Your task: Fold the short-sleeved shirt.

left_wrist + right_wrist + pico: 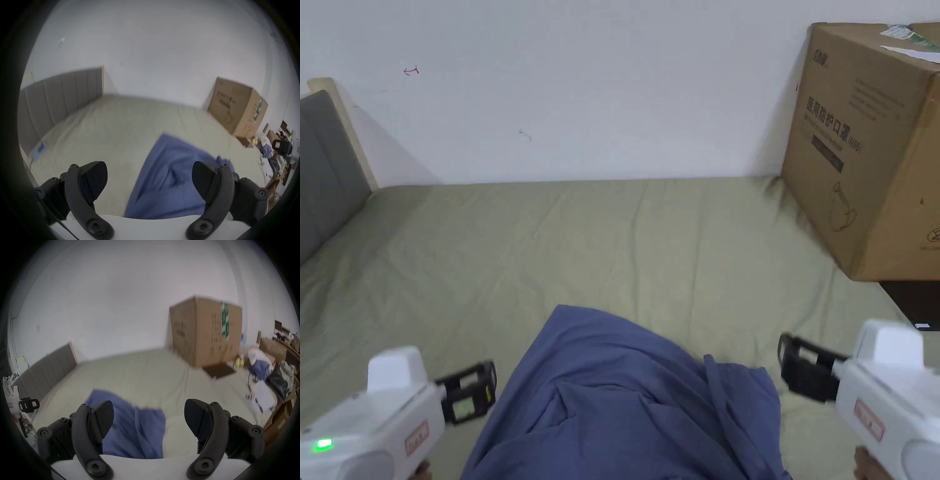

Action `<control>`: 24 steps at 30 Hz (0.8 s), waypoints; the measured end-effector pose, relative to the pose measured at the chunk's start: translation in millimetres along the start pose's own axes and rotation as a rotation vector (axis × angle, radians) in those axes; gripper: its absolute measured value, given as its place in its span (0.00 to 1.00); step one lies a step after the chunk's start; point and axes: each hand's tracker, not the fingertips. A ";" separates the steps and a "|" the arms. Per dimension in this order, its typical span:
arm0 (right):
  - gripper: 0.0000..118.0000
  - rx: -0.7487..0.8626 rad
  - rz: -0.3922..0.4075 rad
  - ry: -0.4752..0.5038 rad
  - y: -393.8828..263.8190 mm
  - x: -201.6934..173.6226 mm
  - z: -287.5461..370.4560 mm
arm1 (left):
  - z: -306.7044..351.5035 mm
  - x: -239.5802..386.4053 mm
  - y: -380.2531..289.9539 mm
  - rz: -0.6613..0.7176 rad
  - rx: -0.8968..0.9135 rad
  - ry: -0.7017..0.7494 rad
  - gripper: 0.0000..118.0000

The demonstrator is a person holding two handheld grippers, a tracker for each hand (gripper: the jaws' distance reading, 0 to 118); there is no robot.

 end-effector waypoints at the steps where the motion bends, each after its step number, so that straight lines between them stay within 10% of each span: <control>1: 0.78 0.050 0.009 -0.011 11.8 -3.9 7.0 | 4.8 5.7 12.9 -0.017 0.059 -0.004 0.92; 8: 0.71 0.264 0.087 -0.081 49.2 -28.0 42.3 | 17.7 28.8 45.2 -0.063 0.286 0.015 0.83; 10: 0.57 0.284 0.102 -0.078 48.9 -32.1 46.5 | 19.4 31.3 45.4 -0.048 0.302 -0.001 0.59; 12: 0.08 0.294 0.111 -0.080 47.7 -35.2 50.1 | 15.7 28.3 42.0 -0.043 0.314 -0.021 0.03; 24: 0.00 0.264 0.133 -0.067 43.6 -34.9 37.2 | -13.6 29.6 32.6 -0.088 0.190 -0.074 0.00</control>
